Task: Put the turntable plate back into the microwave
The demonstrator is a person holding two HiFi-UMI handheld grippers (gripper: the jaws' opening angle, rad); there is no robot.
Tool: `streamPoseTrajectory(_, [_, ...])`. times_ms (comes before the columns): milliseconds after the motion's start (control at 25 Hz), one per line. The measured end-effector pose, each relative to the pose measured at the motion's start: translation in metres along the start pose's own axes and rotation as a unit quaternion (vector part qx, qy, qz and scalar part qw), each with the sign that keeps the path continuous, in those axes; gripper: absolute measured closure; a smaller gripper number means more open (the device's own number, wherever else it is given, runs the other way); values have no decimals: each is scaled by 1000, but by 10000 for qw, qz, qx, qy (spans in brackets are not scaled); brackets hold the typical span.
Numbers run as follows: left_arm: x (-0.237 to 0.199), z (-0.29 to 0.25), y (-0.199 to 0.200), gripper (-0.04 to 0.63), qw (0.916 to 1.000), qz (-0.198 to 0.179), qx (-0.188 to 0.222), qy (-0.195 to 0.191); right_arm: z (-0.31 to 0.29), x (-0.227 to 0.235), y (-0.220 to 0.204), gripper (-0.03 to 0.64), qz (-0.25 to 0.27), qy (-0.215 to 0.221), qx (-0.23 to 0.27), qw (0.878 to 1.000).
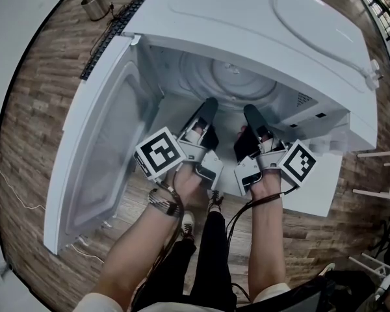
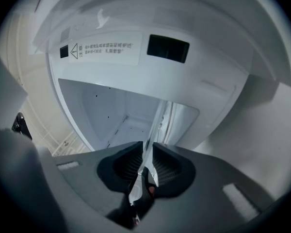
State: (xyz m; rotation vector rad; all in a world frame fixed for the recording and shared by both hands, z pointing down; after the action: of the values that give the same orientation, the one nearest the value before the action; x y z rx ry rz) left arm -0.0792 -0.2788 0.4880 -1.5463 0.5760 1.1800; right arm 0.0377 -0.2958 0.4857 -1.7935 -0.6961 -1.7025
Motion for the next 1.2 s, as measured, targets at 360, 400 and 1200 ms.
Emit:
streamPoseTrajectory(360, [1,-7,5,514,10000,-65,34,9,-4,-6,4,546,202,-82,59,9997])
streamPoseTrajectory(400, [0,-7,6,514,9999,-84,43,52,-5,-6,4,546,278,-143,23,9995])
streamPoseTrajectory(1200, [-8,-14,10,518,9975,-453,91,528,-6,-5,3,528,709,-723,-113,9948])
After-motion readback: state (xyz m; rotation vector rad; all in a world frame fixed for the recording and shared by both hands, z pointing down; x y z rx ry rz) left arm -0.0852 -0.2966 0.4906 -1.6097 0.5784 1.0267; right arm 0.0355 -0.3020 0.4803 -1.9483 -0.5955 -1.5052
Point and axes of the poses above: the fingertips, and each gripper's own axes: z backward along the fingers, x to its right, y out of its top, the point moved 2 cm from there along z, backward along the fingers, and after that the axes turned 13 degrees about -z, right-handed, at the moved point
